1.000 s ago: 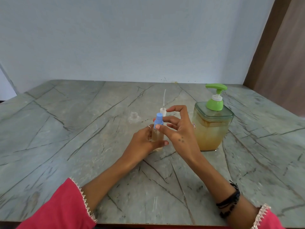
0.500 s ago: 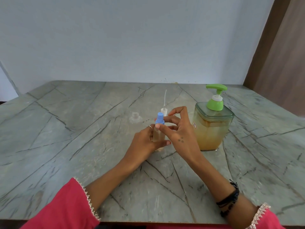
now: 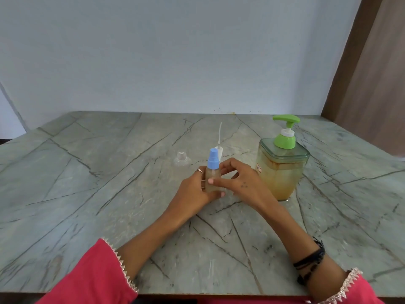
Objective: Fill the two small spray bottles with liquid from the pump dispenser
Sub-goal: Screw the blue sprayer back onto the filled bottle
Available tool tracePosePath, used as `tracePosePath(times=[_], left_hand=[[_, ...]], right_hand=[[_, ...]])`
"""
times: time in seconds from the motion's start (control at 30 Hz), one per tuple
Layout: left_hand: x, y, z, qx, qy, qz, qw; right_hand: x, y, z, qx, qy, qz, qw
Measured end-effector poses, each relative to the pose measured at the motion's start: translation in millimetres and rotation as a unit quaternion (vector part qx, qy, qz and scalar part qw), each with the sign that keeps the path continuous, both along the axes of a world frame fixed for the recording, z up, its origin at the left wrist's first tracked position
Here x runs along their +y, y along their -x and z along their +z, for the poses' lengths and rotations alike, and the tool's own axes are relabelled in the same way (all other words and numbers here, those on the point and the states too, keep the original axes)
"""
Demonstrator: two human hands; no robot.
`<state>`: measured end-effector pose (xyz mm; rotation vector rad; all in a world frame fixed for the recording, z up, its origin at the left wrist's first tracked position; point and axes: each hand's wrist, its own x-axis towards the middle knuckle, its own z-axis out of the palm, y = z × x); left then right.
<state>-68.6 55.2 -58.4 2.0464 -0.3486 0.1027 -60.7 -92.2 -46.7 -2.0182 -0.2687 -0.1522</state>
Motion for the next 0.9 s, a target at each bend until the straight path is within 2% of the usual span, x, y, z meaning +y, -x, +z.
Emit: tracePosePath(times=[0.3, 0.43, 0.53, 0.77, 0.9], left_hand=[[0, 1, -2, -0.052, -0.015, 0.024, 0.998], [0, 0, -6, -0.072, -0.037, 0.051, 0.995], [-1, 0, -9, -0.076, -0.054, 0.062, 0.994], [-3, 4, -7, -0.051, -0.074, 0.029, 0.996], [-5, 1, -7, -0.013, -0.092, 0.042, 0.995]], right_hand=[[4, -4, -6, 0.001, -0.074, -0.036, 0.997], [7, -6, -11, 0.015, 0.000, -0.069, 0.998], [10, -8, -14, 0.026, 0.007, -0.073, 0.997], [19, -23, -13, 0.036, -0.019, -0.102, 0.994], [27, -31, -16, 0.014, -0.044, -0.111, 0.993]])
